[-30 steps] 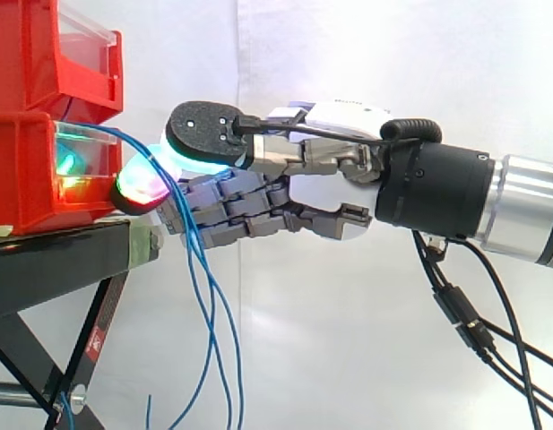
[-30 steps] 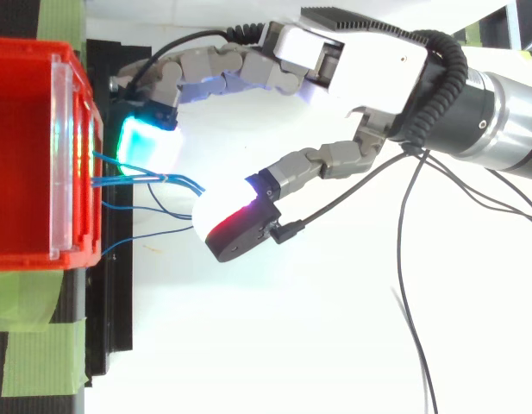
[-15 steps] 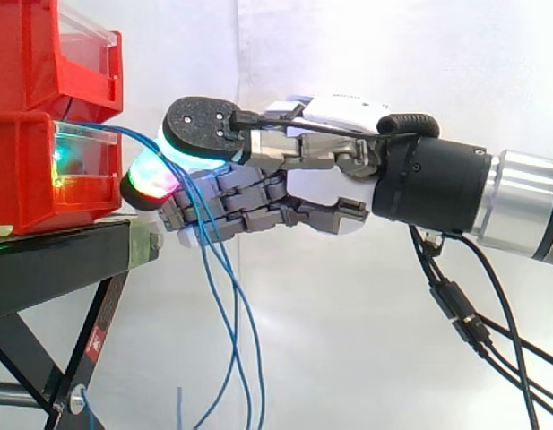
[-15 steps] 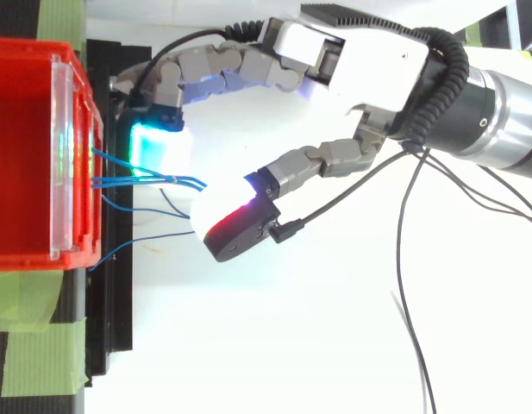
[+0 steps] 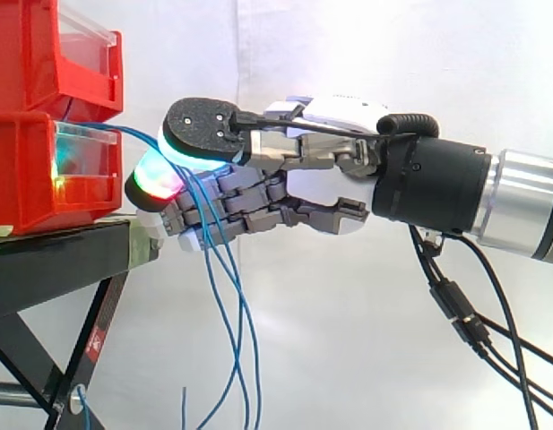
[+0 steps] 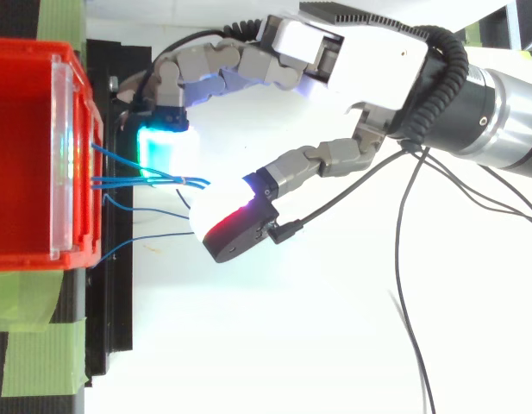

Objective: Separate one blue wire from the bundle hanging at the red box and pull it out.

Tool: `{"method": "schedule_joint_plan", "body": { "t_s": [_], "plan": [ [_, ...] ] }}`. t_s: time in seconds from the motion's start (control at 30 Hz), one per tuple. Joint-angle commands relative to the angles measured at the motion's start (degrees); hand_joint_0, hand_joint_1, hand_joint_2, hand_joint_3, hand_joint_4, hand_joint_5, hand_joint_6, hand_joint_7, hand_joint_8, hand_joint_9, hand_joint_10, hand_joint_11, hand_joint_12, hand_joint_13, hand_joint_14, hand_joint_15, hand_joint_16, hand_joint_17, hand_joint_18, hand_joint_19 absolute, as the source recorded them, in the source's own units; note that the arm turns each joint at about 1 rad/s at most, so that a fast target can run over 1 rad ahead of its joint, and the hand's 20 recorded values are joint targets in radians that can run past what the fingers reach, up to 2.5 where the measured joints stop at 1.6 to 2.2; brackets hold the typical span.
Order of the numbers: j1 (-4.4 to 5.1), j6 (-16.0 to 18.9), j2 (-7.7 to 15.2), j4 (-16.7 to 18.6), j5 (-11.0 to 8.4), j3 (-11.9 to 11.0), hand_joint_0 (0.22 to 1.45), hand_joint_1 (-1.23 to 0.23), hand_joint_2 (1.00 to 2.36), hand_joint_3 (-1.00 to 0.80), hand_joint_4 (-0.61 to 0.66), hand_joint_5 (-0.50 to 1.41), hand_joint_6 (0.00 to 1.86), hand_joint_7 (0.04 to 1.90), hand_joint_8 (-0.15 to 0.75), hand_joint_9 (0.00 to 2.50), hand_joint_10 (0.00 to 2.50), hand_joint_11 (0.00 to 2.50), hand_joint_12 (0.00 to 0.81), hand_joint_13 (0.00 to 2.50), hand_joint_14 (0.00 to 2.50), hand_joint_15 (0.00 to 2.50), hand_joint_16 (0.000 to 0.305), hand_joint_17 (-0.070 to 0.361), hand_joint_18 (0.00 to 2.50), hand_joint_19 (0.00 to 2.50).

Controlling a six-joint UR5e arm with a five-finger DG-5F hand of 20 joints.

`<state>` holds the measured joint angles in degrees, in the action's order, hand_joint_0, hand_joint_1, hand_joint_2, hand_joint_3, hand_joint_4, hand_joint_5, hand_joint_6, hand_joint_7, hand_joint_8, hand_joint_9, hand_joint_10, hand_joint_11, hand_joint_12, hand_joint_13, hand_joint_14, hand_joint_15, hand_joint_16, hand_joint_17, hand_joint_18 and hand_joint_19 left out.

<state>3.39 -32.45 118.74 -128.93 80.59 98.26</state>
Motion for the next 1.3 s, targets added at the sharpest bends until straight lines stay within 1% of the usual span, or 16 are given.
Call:
{"method": "schedule_joint_plan", "body": {
  "t_s": [0.0, 0.07, 0.3, 0.63, 0.97, 1.1, 1.27],
  "plan": [
    [0.04, 0.0, 0.0, 0.0, -0.08, 0.0, 0.56, -0.78, 1.0, -0.5, 0.28, -0.11, 0.58, 1.16, 0.353, 0.78, 0.01, 0.37, 0.425, 0.53, 0.01, 0.27, 0.053, 0.12, 0.57, 0.28],
    [0.04, 0.0, 0.0, 0.0, -0.43, 0.0, 0.56, -0.78, 1.0, -0.5, 0.28, -0.11, 0.59, 1.14, 0.357, 0.8, 0.01, 0.39, 0.425, 0.54, 0.01, 0.27, 0.053, 0.119, 0.59, 0.29],
    [-0.05, 0.4, 0.0, 0.0, -0.43, 0.0, 0.57, -0.75, 1.0, -0.5, 0.27, -0.11, 0.64, 1.09, 0.365, 0.85, 0.01, 0.4, 0.425, 0.58, 0.01, 0.29, 0.052, 0.118, 0.63, 0.32],
    [-0.05, 0.4, 0.0, 0.0, -0.43, 0.0, 0.59, -0.7, 1.01, -0.4, 0.26, -0.1, 0.68, 1.07, 0.37, 0.9, 0.01, 0.41, 0.425, 0.62, 0.01, 0.3, 0.052, 0.117, 0.67, 0.35],
    [-0.05, 0.4, 0.0, 0.0, -0.43, 0.0, 0.6, -0.71, 1.01, -0.35, 0.16, -0.1, 0.69, 1.07, 0.374, 0.91, 0.01, 0.42, 0.428, 0.63, 0.01, 0.31, 0.052, 0.117, 0.68, 0.35],
    [-0.05, 0.4, 0.0, 0.0, -0.43, 0.0, 0.6, -0.72, 1.01, -0.32, 0.15, -0.1, 0.71, 1.03, 0.369, 0.91, 0.01, 0.42, 0.427, 0.63, 0.01, 0.31, 0.052, 0.117, 0.68, 0.35],
    [-0.05, 0.4, 0.0, 0.0, -0.52, 0.0, 0.59, -0.73, 1.02, -0.26, 0.08, -0.1, 0.72, 1.02, 0.362, 0.93, 0.01, 0.44, 0.426, 0.64, 0.01, 0.31, 0.052, 0.116, 0.69, 0.36]
  ]
}}
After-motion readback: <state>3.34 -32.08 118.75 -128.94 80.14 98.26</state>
